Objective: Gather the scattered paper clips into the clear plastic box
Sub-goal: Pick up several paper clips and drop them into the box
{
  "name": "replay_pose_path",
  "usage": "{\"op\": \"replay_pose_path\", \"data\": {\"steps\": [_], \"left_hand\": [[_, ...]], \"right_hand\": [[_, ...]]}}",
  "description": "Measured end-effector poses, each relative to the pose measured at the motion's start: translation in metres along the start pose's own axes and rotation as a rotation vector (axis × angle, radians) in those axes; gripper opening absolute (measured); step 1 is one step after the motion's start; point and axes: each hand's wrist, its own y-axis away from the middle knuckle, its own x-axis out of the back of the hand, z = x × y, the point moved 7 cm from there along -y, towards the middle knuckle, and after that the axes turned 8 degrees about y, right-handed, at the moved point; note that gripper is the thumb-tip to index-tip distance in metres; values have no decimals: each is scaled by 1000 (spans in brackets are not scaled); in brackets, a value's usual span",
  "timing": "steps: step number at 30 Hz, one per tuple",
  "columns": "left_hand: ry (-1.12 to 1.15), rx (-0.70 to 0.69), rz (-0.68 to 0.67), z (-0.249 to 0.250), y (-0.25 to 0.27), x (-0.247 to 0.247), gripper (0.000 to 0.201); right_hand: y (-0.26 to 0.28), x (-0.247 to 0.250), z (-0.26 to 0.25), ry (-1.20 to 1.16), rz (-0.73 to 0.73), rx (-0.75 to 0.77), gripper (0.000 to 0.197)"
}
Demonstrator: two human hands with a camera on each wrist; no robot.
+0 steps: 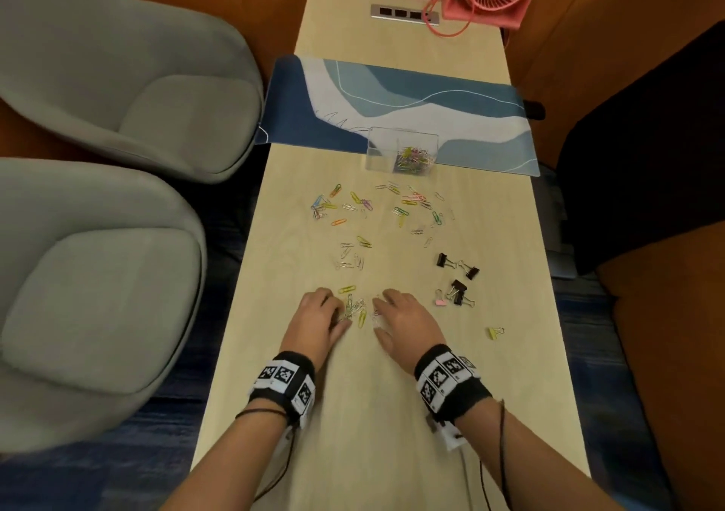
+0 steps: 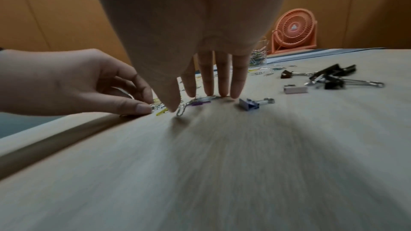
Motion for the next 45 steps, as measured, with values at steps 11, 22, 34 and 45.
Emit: {"op": "replay_pose_path", "data": {"steps": [11, 22, 34, 45], "left_hand": [[42, 25, 12, -4, -12, 15, 11], [437, 180, 231, -12, -22, 59, 12], [705, 108, 232, 22, -113, 63, 13], [675, -56, 256, 81, -291, 65, 14]], "right_hand": [[-5, -7, -45, 35, 28, -80, 48], [-37, 6, -34, 7, -129, -11, 32], [-49, 86, 100, -1368, 140, -504, 16], [-143, 166, 203, -1506, 451, -485, 14]]}}
